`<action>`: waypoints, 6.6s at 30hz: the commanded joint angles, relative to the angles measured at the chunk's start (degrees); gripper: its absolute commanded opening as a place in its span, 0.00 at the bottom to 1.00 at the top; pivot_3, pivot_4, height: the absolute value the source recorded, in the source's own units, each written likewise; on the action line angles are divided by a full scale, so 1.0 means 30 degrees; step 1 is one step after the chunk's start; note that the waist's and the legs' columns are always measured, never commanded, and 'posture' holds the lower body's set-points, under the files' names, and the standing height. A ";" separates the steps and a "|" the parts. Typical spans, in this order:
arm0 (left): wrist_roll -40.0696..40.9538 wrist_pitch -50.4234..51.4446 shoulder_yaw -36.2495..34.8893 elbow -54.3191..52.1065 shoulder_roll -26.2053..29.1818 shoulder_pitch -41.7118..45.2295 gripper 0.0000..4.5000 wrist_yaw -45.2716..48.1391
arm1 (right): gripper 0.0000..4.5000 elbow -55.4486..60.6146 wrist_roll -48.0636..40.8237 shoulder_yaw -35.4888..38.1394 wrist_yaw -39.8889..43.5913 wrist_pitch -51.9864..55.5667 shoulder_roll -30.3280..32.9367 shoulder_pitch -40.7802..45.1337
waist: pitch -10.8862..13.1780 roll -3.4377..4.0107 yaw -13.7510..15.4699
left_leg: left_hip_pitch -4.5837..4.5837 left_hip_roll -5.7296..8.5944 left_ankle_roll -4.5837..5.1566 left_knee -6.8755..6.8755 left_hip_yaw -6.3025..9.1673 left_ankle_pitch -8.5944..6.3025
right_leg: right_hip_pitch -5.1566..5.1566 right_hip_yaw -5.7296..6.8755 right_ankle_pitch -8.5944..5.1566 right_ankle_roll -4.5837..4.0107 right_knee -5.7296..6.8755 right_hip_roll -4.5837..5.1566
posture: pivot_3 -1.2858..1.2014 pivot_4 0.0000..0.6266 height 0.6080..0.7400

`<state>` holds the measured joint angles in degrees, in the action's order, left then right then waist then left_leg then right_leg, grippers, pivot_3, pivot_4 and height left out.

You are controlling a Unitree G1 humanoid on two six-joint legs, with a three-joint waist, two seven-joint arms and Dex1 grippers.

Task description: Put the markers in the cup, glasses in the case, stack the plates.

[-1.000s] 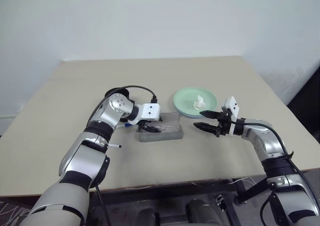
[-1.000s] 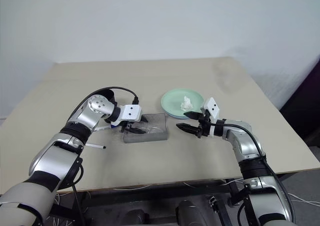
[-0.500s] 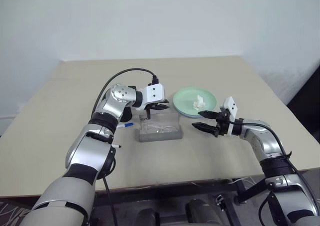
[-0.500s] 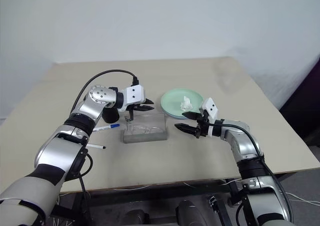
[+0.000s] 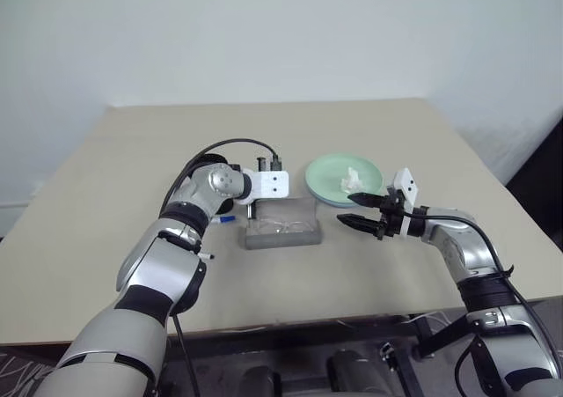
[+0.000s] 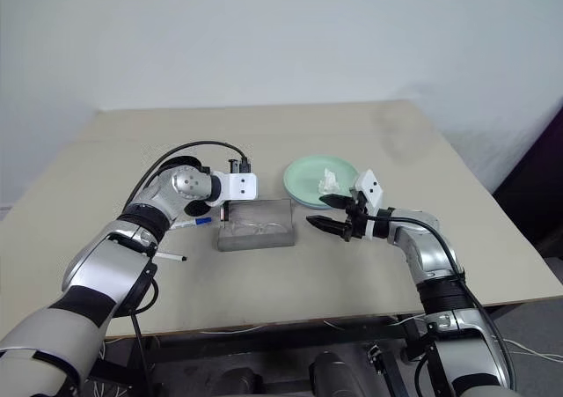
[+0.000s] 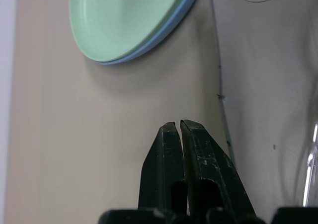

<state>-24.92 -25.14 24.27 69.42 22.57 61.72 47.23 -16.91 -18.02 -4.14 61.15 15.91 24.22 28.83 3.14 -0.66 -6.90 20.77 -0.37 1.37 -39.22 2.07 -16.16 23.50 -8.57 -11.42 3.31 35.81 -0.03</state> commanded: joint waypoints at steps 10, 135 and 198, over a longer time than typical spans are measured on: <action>0.4276 0.1087 -0.2055 -0.4118 0.1451 -0.2041 0.01 0.9505 | 0.78 0.0853 -0.0213 0.0328 -0.0180 -0.0221 0.0038 0.0326 | -0.0001 0.0000 -0.0049 | -0.0004 -0.0007 0.0000 0.0000 -0.0002 0.0000 | 0.0000 -0.0002 0.0000 -0.0002 0.0009 -0.0001 | 0.52 0.00 1.00; 1.3593 0.4109 -1.2046 -0.3190 0.2094 -0.3530 0.49 -0.0586 | 0.78 0.2680 -0.1864 0.0016 0.1458 0.1278 -0.0199 0.1173 | -0.0007 -0.0049 0.0279 | -0.0010 -0.0022 0.0002 -0.0078 0.0009 -0.0005 | 0.0007 0.0049 0.0004 -0.0005 0.0084 0.0004 | 0.52 0.00 1.00; 0.2454 0.5282 -0.3470 0.1816 0.6658 -0.0599 0.63 0.8013 | 0.78 0.2408 -0.1652 -0.0080 0.1090 0.1193 -0.0076 0.1212 | 0.0002 -0.0069 0.0260 | 0.0021 -0.0036 0.0006 -0.0010 0.0005 -0.0007 | 0.0041 0.0053 -0.0002 -0.0007 0.0031 0.0001 | 0.52 0.00 1.00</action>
<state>-16.76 -8.62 13.39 75.03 42.27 58.15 71.87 -11.59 -22.42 -5.50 64.60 19.89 23.56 31.40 3.14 -0.87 -6.12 20.83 -0.48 1.39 -39.25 2.09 -16.18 23.62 -8.41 -11.42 3.28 35.91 -0.03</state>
